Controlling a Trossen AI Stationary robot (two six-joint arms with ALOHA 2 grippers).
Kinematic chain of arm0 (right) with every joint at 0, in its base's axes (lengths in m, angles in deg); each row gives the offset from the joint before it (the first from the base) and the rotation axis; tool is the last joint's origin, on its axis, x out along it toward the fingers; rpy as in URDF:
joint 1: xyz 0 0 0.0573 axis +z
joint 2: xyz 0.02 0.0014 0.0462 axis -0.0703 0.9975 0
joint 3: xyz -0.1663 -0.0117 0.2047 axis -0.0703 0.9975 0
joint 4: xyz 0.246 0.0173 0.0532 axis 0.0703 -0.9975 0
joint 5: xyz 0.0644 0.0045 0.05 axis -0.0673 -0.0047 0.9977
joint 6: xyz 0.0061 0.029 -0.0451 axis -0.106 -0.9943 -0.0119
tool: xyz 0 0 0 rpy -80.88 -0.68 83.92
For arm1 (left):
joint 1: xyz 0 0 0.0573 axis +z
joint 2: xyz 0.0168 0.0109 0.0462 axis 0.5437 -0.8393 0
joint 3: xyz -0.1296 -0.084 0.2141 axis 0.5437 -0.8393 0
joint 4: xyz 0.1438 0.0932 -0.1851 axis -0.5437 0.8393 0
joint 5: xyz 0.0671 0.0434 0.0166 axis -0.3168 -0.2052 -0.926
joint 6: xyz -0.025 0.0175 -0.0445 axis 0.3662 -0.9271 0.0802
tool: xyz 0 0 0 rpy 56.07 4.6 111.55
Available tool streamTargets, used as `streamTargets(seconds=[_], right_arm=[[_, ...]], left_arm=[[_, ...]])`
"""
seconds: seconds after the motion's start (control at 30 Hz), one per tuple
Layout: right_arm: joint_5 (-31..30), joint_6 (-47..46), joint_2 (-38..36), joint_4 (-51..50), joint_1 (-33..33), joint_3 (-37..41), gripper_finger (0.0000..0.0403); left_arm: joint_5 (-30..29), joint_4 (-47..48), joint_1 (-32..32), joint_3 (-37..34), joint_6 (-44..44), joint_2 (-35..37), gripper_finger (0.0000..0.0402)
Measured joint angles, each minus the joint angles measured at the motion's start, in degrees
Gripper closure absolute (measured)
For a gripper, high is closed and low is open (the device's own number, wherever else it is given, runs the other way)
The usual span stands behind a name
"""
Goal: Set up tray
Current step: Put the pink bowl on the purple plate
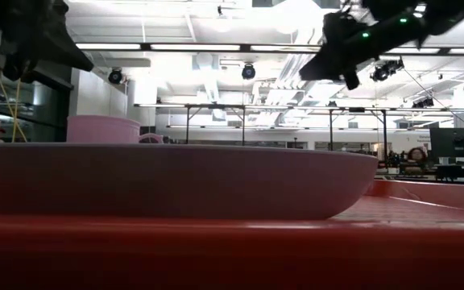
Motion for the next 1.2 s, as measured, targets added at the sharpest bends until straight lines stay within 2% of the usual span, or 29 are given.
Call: streamTargets(seconds=[0.3,0.53,0.67,0.9,1.2], right_arm=[[2.9,0.3,10.7,-9.3,-3.1,-11.2,0.0346],[7.3,0.3,15.8,-9.8,-6.1,-13.6,0.0346],[8.9,0.3,16.9,-9.4,-8.1,-13.8,0.0346],[11.7,0.3,17.1,-8.7,-11.7,-13.8,0.0346],[12.9,-0.3,17.1,-8.3,-12.9,-13.8,0.0346]], left_arm=[[-3.8,3.2,0.0,0.0,0.0,2.5,0.0349],[-6.1,3.7,0.0,0.0,-0.4,3.5,0.0386],[-6.4,4.9,0.0,0.0,0.3,3.5,0.0388],[-6.5,9.6,0.0,0.0,4.5,4.1,0.0345],[-6.4,10.8,0.0,0.0,4.1,4.2,0.0356]])
